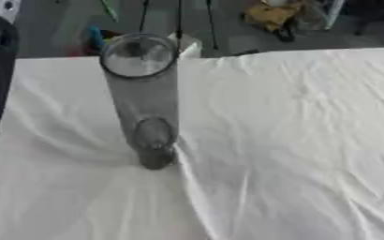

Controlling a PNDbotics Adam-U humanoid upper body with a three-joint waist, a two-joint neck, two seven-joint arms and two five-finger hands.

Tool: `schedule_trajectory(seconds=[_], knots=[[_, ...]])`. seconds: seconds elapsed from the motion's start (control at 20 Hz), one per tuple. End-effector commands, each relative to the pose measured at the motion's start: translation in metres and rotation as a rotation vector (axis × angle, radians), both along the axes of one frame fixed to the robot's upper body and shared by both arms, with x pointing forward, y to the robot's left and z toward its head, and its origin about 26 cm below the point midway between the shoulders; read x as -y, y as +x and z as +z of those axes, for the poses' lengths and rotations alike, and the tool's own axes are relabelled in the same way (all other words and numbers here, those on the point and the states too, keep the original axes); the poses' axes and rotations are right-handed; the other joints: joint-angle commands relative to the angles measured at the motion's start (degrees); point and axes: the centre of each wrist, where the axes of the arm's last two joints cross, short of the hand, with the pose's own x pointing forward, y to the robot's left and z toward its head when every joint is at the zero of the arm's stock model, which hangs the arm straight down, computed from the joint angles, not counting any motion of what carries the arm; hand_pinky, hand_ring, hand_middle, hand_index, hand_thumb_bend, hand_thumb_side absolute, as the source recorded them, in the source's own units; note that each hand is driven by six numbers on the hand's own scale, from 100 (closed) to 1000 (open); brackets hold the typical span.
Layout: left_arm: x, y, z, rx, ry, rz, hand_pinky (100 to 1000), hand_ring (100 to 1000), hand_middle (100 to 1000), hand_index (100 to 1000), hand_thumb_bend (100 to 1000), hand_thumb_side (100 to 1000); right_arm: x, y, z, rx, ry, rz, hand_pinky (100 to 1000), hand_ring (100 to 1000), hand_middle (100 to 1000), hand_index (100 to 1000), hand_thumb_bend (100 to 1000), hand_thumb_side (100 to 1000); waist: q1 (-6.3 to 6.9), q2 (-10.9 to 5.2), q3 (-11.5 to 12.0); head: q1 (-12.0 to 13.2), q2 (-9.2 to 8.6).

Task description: Arrange flowers into the vase.

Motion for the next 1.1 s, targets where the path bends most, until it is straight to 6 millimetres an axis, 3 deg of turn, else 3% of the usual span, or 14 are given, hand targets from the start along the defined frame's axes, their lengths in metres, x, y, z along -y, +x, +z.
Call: schedule_trajectory(seconds=[0.05,1.1], knots=[[0.004,-0.007,0.005,0.019,0.012,-0.008,100,100,100,110,100,806,-0.001,-0.003,0.009,0.031,-0.009,0.011,594,763,628,769,100,1000,0.59,-2.35,-0.14,-0.21,-1.28],[0.01,0.008,-0.015,-0.024,0.067,0.007,100,100,100,109,100,808,-0.002,-0.002,0.01,0.037,0.001,0.013,593,764,627,768,100,1000,0.41,-1.05,-0.62,-0.52,-3.0]])
